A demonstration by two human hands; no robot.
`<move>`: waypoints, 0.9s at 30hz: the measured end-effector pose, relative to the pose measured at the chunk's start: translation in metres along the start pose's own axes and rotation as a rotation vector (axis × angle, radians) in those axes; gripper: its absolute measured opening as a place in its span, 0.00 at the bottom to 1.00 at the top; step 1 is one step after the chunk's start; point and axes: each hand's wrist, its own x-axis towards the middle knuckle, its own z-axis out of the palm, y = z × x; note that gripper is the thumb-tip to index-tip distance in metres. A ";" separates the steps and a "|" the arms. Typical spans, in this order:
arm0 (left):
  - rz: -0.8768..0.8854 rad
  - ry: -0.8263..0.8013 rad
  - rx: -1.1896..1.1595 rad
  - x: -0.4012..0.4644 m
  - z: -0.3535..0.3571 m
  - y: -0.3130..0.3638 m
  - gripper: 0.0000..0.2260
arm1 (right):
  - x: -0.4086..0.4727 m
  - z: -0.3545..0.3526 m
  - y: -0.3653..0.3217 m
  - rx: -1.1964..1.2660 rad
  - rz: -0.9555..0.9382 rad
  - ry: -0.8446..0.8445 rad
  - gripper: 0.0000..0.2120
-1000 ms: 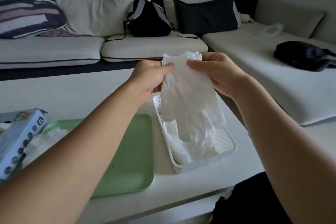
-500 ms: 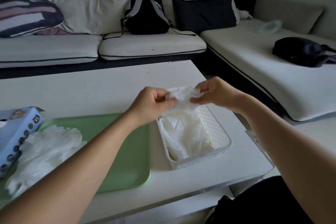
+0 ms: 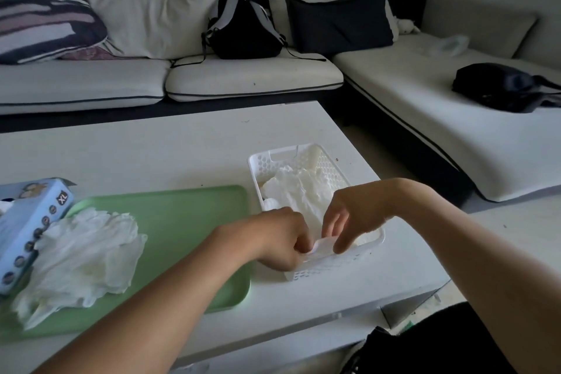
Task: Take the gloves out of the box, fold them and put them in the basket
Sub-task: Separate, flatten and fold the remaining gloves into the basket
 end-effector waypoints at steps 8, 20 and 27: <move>-0.161 0.318 0.054 0.025 -0.030 0.002 0.10 | 0.033 -0.014 0.001 0.016 -0.035 0.397 0.25; -0.289 0.005 0.347 0.038 -0.020 0.012 0.22 | 0.065 -0.005 -0.020 -0.442 0.251 0.106 0.62; -0.230 0.512 0.039 -0.066 -0.043 -0.088 0.25 | 0.052 -0.023 -0.083 -0.344 -0.070 0.530 0.38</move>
